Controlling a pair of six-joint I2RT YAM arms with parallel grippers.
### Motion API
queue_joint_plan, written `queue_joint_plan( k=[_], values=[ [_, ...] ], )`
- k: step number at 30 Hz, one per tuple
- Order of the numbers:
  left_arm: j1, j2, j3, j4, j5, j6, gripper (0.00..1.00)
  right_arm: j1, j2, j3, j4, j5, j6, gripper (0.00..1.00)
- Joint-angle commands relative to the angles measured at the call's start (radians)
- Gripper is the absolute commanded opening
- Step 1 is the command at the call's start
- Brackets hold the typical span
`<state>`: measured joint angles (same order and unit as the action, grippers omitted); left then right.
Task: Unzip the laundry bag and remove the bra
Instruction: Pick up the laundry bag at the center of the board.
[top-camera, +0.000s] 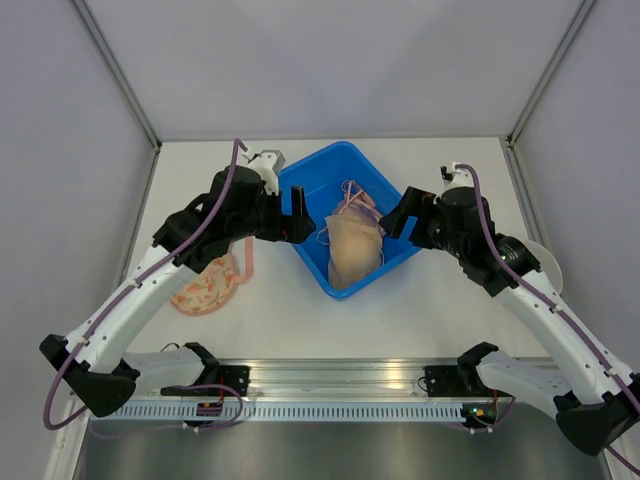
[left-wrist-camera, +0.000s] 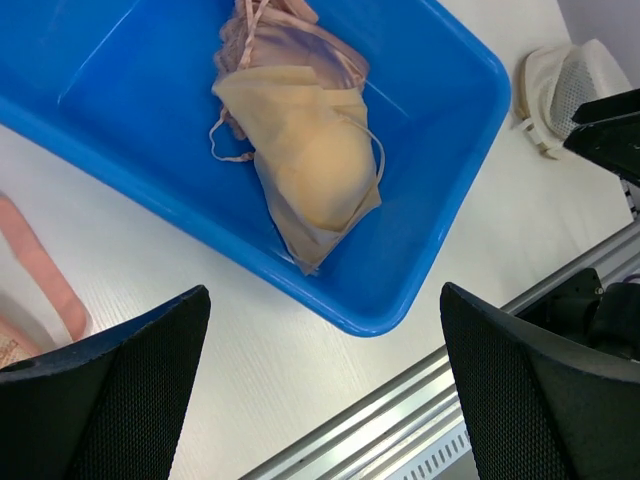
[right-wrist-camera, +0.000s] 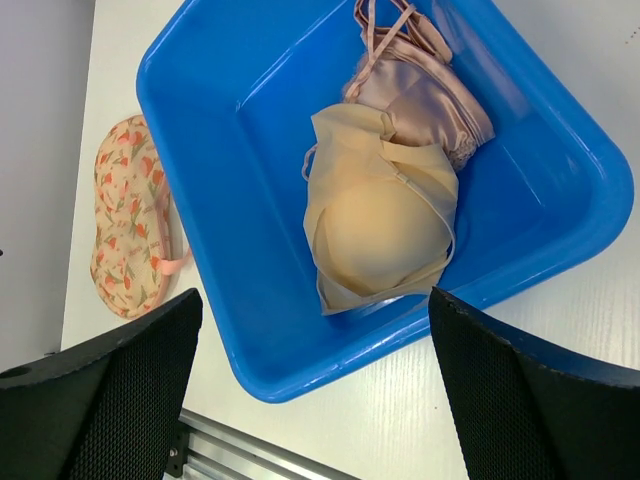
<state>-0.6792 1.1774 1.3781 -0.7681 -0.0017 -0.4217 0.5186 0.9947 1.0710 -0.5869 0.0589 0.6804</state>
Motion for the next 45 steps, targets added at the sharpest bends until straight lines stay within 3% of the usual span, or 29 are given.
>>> queue_joint_plan(
  k=[1,8,13,16,31,39,45],
  values=[
    [0.004,0.002,-0.010,-0.031,-0.052,-0.008,0.99,-0.002,-0.024,0.015,0.028,-0.001,-0.022,0.98],
    [0.026,0.054,-0.010,-0.089,-0.162,-0.029,0.99,-0.002,-0.033,0.021,0.059,-0.011,-0.027,0.98],
    [0.171,0.105,0.010,-0.157,-0.208,-0.023,0.99,-0.003,-0.030,-0.003,0.067,-0.045,-0.044,0.98],
    [0.274,0.139,0.013,-0.174,-0.208,-0.003,0.97,-0.002,-0.036,-0.022,0.110,-0.146,-0.080,0.98],
    [0.443,0.436,-0.100,-0.125,-0.377,-0.031,0.92,-0.002,-0.061,-0.069,0.223,-0.304,-0.099,0.98],
    [0.515,0.597,-0.086,-0.111,-0.313,-0.025,0.88,-0.002,-0.071,-0.088,0.203,-0.329,-0.105,0.97],
    [0.524,0.645,-0.076,-0.097,-0.302,-0.019,0.85,-0.002,-0.054,-0.074,0.176,-0.248,-0.136,0.96]
  ],
)
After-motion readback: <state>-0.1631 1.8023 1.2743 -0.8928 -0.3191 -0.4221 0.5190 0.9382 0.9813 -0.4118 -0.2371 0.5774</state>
